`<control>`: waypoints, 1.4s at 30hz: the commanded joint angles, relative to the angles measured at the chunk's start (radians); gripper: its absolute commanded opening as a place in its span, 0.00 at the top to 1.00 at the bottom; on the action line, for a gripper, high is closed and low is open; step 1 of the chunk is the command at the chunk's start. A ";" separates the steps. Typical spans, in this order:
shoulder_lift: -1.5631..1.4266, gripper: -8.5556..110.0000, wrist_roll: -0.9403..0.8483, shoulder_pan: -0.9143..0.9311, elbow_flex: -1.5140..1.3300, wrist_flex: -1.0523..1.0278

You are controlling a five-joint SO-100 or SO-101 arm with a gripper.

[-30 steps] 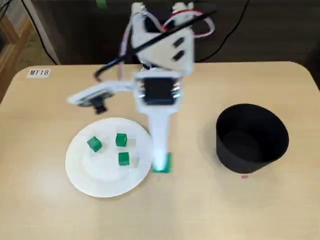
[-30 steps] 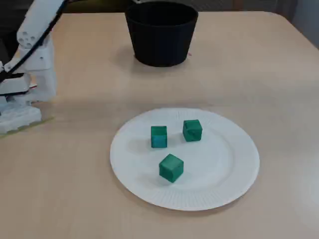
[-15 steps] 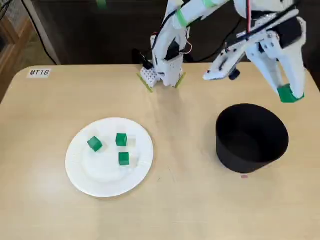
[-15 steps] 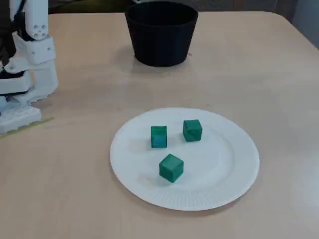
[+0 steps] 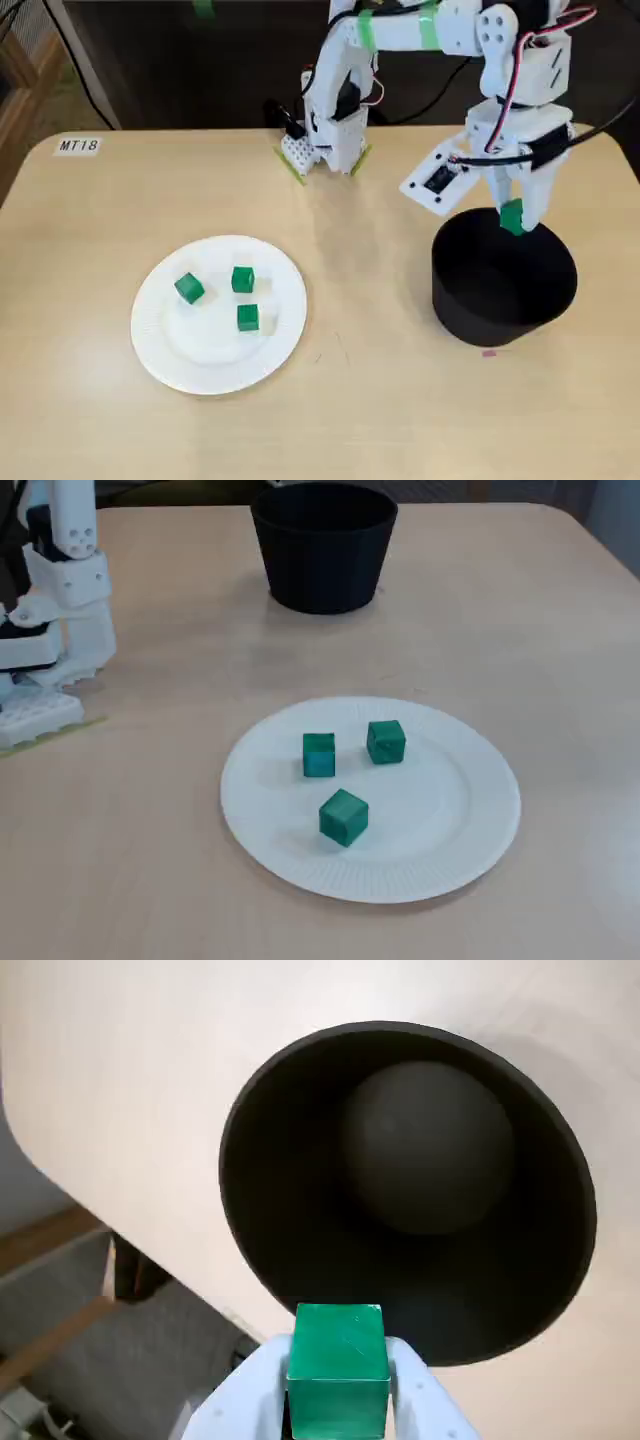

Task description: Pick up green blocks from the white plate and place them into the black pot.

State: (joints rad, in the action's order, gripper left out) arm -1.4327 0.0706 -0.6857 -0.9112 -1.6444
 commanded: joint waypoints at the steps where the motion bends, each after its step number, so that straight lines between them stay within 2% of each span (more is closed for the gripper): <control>1: -0.035 0.81 -0.040 0.015 0.005 0.040; 4: -0.044 0.74 -0.054 0.031 0.005 0.067; 8: -0.049 0.71 -0.074 0.057 0.005 0.081; 10: -0.052 0.76 -0.081 0.072 0.005 0.081; 11: -0.055 0.83 -0.089 0.084 0.006 0.080; 12: -0.061 0.95 -0.112 0.097 0.012 0.078; 14: -0.089 0.95 -0.170 0.137 0.002 0.051; 17: -0.133 0.95 -0.155 0.270 -0.034 -0.014; 21: -0.305 0.95 -0.086 0.525 -0.307 0.049; 27: -0.802 0.95 0.077 0.888 -1.131 0.581; 29: -0.850 0.95 0.087 0.979 -1.253 0.641; 38: -0.560 0.95 0.005 1.193 -1.154 0.607; 42: -0.405 0.80 -0.008 1.253 -1.011 0.515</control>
State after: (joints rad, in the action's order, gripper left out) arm -1.9129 0.0706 0.5323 -2.0387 -1.0769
